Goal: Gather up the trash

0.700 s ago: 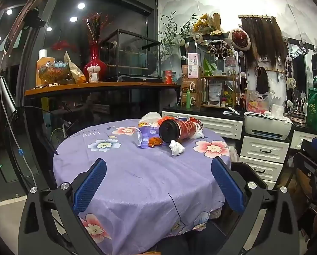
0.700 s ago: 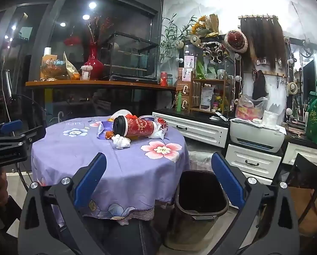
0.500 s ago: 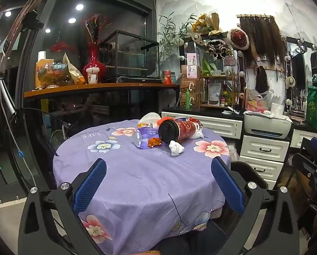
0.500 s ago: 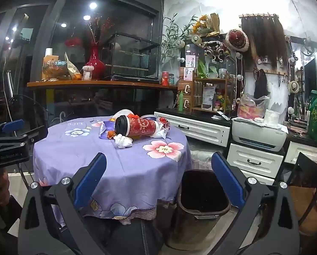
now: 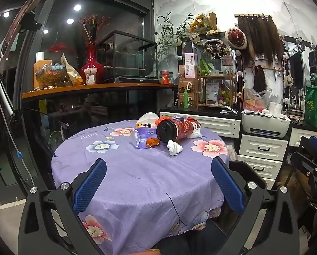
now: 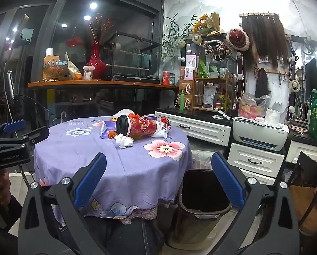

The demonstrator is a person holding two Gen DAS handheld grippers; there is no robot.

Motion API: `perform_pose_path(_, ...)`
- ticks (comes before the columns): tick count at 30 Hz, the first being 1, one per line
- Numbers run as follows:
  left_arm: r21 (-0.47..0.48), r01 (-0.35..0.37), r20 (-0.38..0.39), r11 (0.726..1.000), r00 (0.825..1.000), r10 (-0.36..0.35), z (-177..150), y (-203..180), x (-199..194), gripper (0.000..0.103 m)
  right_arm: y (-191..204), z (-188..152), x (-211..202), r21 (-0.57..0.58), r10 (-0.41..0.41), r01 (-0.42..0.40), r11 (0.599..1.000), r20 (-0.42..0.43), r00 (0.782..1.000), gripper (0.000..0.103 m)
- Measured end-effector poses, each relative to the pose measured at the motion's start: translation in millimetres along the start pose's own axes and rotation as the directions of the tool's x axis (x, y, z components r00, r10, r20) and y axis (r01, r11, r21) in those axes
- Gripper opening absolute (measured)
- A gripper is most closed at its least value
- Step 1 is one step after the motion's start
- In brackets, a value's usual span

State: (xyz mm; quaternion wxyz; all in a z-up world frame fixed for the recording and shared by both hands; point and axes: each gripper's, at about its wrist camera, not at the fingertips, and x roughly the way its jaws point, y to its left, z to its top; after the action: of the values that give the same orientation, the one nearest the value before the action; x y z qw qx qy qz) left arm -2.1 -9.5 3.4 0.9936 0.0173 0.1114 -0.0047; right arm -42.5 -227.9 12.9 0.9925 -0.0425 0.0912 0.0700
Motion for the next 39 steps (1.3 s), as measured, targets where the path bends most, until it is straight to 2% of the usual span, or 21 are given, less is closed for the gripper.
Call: perform_pose_path(39,0.003,0.007,-0.003,1.0,1.0,-0.007,-6.8,-2.4,3.3,0.098,-4.2,-4.1,5.3,0.023,0.013,-0.013,1.0,-0.014,1.0,0.098)
